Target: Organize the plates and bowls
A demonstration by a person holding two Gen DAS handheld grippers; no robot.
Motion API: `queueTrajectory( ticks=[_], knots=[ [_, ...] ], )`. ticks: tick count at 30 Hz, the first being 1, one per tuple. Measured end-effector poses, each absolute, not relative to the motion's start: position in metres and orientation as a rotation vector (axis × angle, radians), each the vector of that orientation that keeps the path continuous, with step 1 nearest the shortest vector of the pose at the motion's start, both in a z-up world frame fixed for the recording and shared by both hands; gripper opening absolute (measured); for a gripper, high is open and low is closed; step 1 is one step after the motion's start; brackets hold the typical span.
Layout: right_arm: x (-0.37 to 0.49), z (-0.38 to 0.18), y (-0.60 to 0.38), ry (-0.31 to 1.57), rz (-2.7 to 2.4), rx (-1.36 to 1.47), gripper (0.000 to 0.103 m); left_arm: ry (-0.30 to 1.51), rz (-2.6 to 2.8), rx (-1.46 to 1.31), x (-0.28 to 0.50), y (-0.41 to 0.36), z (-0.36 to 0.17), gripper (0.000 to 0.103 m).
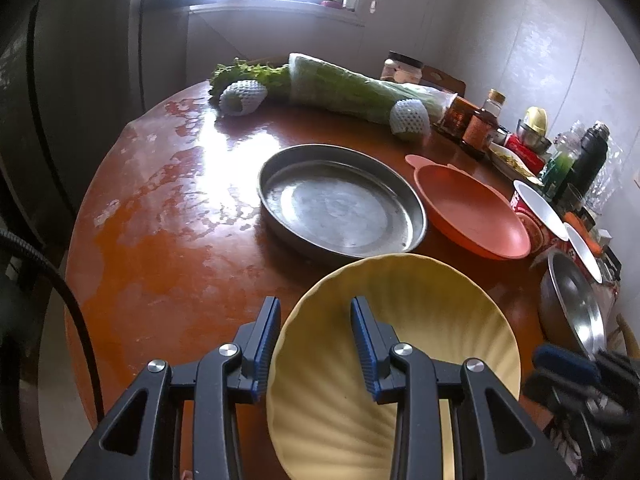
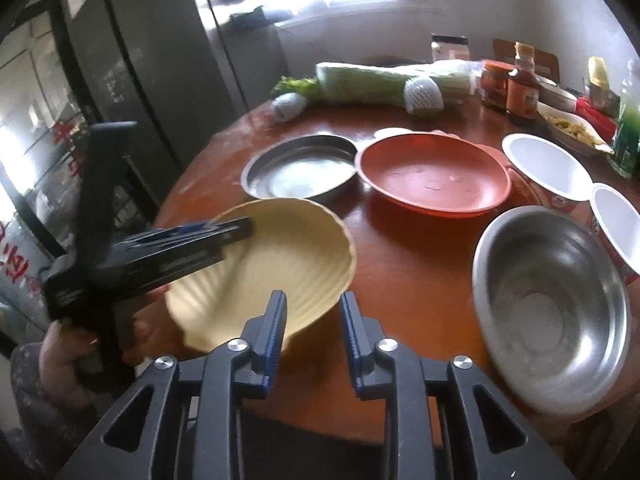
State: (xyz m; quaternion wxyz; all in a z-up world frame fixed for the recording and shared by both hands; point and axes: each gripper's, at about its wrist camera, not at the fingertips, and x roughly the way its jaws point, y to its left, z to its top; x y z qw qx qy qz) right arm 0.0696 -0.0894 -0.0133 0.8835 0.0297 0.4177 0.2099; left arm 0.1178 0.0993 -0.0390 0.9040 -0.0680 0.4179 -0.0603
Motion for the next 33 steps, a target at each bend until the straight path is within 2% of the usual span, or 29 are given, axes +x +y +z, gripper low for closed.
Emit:
queueTrajectory(
  ticks=[8,21,33],
  knots=[
    [0.095,-0.024,-0.092,0.876,0.422,0.061,0.029,0.864,-0.123,-0.131,0.120,0.097,-0.039,0.036],
    [0.086,-0.025,-0.091,0.890,0.453,0.062,0.031,0.857,-0.118,-0.127,0.122,0.096,-0.039,0.038],
    [0.083,-0.005,-0.111,0.850,0.411,0.121,0.031,0.816,-0.074,-0.136,0.109,0.106,-0.016,0.045]
  ],
)
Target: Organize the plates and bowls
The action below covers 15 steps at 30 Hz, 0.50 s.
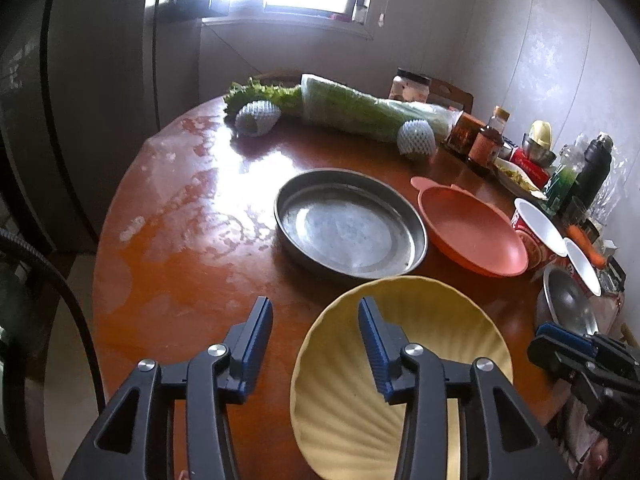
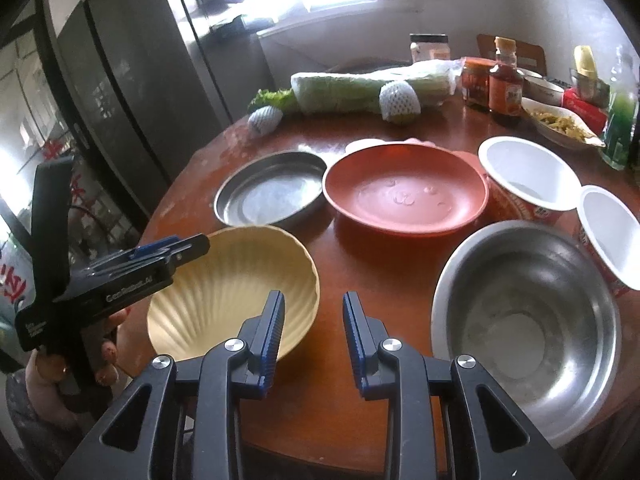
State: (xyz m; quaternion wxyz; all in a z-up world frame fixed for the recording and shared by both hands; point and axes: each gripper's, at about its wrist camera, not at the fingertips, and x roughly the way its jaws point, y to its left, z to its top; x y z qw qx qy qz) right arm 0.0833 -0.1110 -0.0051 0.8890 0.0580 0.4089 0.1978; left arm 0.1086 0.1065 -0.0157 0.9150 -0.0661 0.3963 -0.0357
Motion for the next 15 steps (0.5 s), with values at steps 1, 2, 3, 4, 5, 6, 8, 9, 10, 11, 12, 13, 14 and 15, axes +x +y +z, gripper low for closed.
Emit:
queueTrajectory(
  ticks=[1,2,3,4,5,6,8,9,10,11,12,13,14,15],
  knots=[
    [0.083,-0.003,-0.112,0.847,0.409,0.124,0.031,0.811,-0.073,-0.135,0.108,0.107,-0.013,0.045],
    [0.084,0.000,-0.112,0.843,0.415,0.127,0.031,0.805,-0.073,-0.134,0.107,0.108,-0.010,0.045],
    [0.084,0.002,-0.113,0.838,0.415,0.130,0.031,0.800,-0.074,-0.132,0.106,0.108,-0.007,0.045],
    [0.084,0.005,-0.113,0.833,0.415,0.133,0.031,0.794,-0.074,-0.131,0.106,0.107,-0.004,0.046],
    [0.085,0.007,-0.113,0.826,0.417,0.135,0.031,0.791,-0.073,-0.128,0.105,0.107,-0.001,0.046],
    [0.086,0.011,-0.113,0.818,0.417,0.134,0.031,0.789,-0.072,-0.125,0.105,0.107,0.001,0.046],
    [0.088,0.017,-0.114,0.801,0.410,0.128,0.031,0.785,-0.072,-0.120,0.106,0.108,0.006,0.046],
    [0.090,0.020,-0.114,0.796,0.409,0.130,0.031,0.782,-0.069,-0.118,0.107,0.108,0.008,0.046],
    [0.092,0.023,-0.114,0.789,0.408,0.133,0.031,0.780,-0.067,-0.116,0.107,0.108,0.010,0.046],
    [0.093,0.025,-0.113,0.784,0.412,0.132,0.031,0.779,-0.063,-0.112,0.109,0.109,0.011,0.046],
    [0.095,0.028,-0.111,0.779,0.414,0.130,0.031,0.778,-0.060,-0.110,0.110,0.109,0.012,0.046],
    [0.097,0.030,-0.110,0.775,0.416,0.129,0.031,0.777,-0.059,-0.107,0.112,0.109,0.013,0.046],
    [0.100,0.032,-0.108,0.771,0.422,0.132,0.031,0.779,-0.059,-0.105,0.115,0.110,0.014,0.046],
    [0.103,0.032,-0.106,0.773,0.430,0.141,0.031,0.779,-0.057,-0.103,0.117,0.110,0.014,0.046]
  ],
)
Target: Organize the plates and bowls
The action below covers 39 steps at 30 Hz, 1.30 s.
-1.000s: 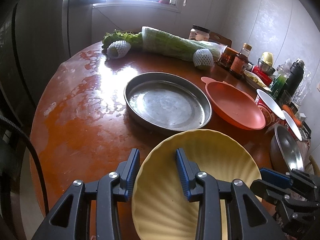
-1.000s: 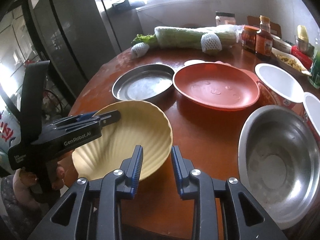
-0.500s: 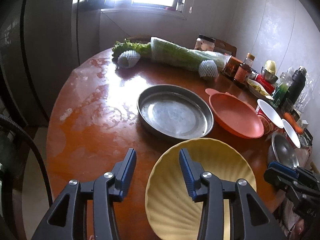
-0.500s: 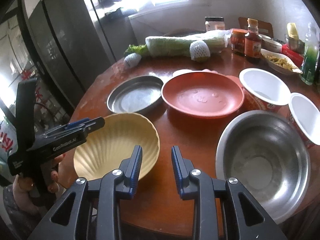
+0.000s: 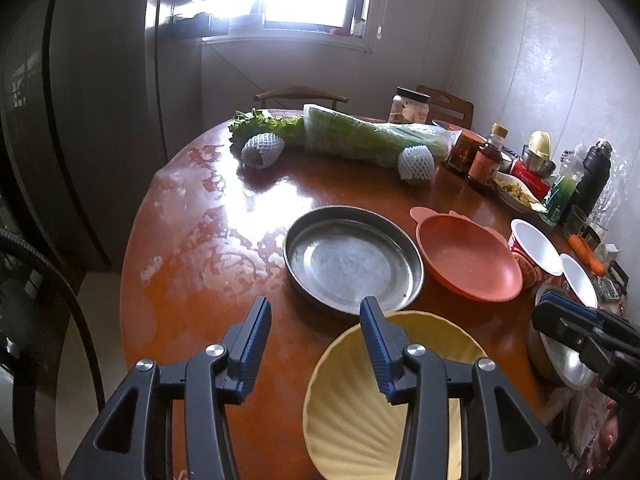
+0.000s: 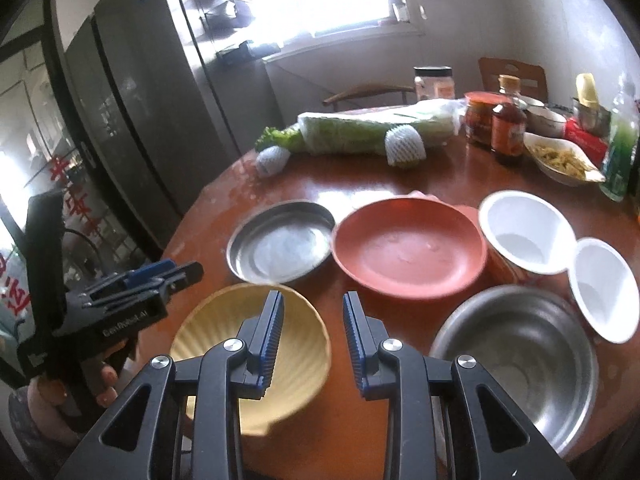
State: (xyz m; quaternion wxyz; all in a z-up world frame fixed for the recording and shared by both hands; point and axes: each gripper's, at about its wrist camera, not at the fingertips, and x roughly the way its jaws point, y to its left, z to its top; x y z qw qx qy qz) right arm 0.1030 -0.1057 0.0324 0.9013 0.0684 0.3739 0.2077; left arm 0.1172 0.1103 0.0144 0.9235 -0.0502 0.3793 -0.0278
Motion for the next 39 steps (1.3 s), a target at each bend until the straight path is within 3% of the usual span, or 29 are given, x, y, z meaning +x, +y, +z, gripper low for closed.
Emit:
queueTrajectory(
  ticks=[25,31,34,39],
  knots=[
    [0.203,-0.030,-0.057,1.019,0.402,0.321,0.032,0.936,-0.028,-0.072,0.227,0.128,-0.025,0.046],
    [0.207,-0.027,-0.047,0.990,0.388,0.273,0.024,0.974,-0.044,-0.076,0.238,0.127,-0.035,0.046],
    [0.212,-0.028,-0.043,0.989,0.394,0.258,0.018,0.977,-0.046,-0.087,0.240,0.129,-0.038,0.036],
    [0.215,-0.028,-0.037,0.972,0.387,0.224,0.017,0.969,-0.033,-0.102,0.238,0.133,-0.037,0.032]
  ],
)
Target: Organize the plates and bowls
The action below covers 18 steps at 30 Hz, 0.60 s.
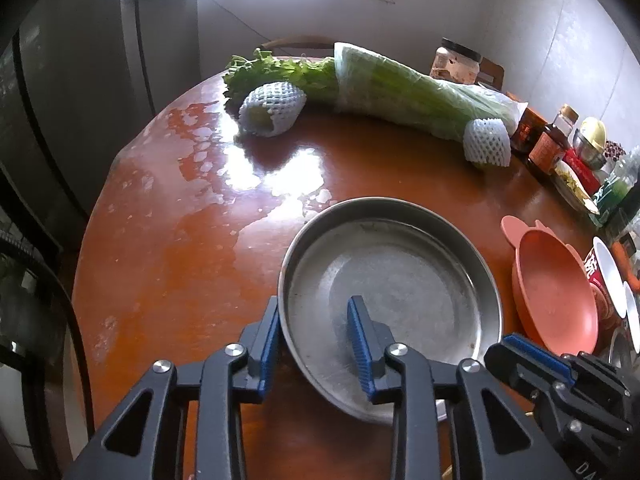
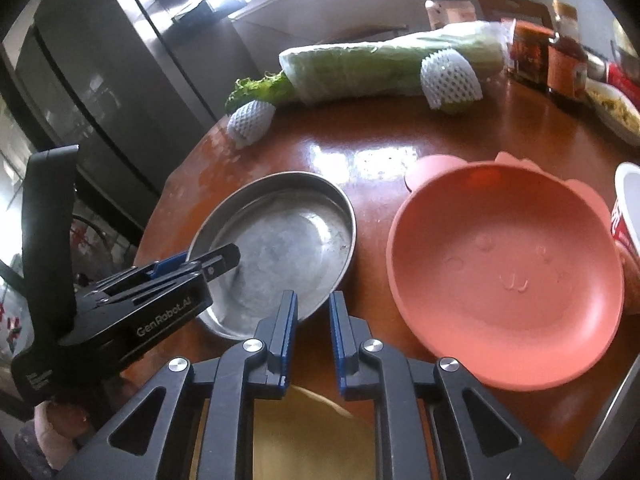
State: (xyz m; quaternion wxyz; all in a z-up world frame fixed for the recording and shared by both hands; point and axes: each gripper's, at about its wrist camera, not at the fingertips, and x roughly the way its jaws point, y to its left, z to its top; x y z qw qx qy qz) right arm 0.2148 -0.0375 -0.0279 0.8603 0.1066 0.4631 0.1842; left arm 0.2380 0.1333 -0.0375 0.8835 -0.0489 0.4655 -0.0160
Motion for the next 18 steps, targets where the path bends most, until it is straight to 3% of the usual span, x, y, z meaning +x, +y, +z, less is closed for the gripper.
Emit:
queueTrajectory(
  ticks=[8,18],
  knots=[
    [0.205,-0.012,-0.030,0.921,0.451,0.221,0.014,0.922,-0.079,-0.082,0.220,0.123,-0.020,0.032],
    [0.199,-0.017,-0.051,0.959,0.390,0.272,0.016,0.972,-0.006,-0.088,0.228,0.135,-0.037,0.032]
  ],
)
